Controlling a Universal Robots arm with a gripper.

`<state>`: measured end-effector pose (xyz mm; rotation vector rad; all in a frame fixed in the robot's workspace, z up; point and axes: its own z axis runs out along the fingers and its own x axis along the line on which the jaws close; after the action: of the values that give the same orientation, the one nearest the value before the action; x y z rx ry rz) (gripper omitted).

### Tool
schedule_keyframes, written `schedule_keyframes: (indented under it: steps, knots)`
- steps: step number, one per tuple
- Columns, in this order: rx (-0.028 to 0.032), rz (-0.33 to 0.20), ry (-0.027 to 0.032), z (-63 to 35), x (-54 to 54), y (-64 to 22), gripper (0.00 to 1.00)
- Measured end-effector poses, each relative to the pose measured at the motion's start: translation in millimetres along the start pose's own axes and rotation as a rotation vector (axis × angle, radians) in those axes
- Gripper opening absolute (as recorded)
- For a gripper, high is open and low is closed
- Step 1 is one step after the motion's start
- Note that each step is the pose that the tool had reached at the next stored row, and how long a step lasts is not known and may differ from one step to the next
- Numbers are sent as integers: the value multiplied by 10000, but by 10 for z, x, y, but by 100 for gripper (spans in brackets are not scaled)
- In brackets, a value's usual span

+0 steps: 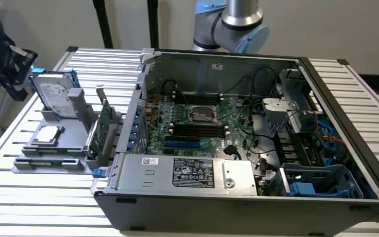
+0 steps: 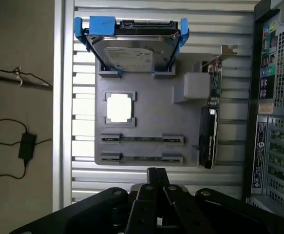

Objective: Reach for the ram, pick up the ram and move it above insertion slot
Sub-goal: 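Reach for the ram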

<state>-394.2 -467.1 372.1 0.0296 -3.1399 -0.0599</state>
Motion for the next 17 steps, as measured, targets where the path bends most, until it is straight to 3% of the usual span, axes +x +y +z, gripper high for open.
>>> schedule_keyframes:
  steps: [6, 13, 17]
  knots:
    - [-2, 2, -2, 17, 7, -98, 11]
    - [-1, -6, -1, 16, 7, -101, 11]
    - [0, -259, 8, 16, 8, -102, 11]
